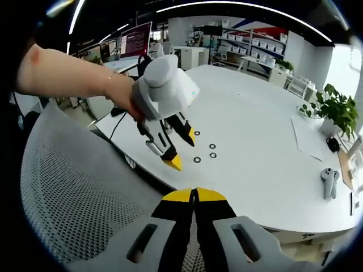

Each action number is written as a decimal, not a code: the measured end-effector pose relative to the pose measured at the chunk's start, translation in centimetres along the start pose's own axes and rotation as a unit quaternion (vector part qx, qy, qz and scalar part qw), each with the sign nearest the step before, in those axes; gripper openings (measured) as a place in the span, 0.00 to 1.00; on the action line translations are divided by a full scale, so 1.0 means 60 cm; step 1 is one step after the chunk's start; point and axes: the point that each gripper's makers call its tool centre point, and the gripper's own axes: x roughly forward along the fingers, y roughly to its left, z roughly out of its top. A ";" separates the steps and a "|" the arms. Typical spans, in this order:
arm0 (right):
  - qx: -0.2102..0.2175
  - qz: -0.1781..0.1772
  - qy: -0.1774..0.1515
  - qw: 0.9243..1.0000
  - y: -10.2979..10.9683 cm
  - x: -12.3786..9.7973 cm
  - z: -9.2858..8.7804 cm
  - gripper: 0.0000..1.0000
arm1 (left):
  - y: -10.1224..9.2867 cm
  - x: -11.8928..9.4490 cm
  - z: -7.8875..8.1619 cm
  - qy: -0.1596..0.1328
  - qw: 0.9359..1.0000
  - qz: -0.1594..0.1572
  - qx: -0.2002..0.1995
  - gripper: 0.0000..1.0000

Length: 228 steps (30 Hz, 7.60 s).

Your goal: Place the washer onto the threaded stud by aligning its center hole with the stud, sliding it down to the base, and recovering from edge contact or off-axis alignment until the washer reaches the visible bottom stop.

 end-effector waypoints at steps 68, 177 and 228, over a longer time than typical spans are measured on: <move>-0.002 0.011 0.000 1.000 0.006 0.003 0.001 0.04 | 0.046 0.063 -0.017 0.118 0.984 -0.028 0.127 0.09; -0.007 0.019 -0.001 1.000 0.008 0.002 0.001 0.04 | 0.107 0.015 -0.057 0.146 0.987 0.023 0.059 0.08; -0.008 0.018 0.005 1.000 0.007 0.004 -0.001 0.04 | 0.187 -0.038 -0.064 0.087 0.993 0.043 0.062 0.22</move>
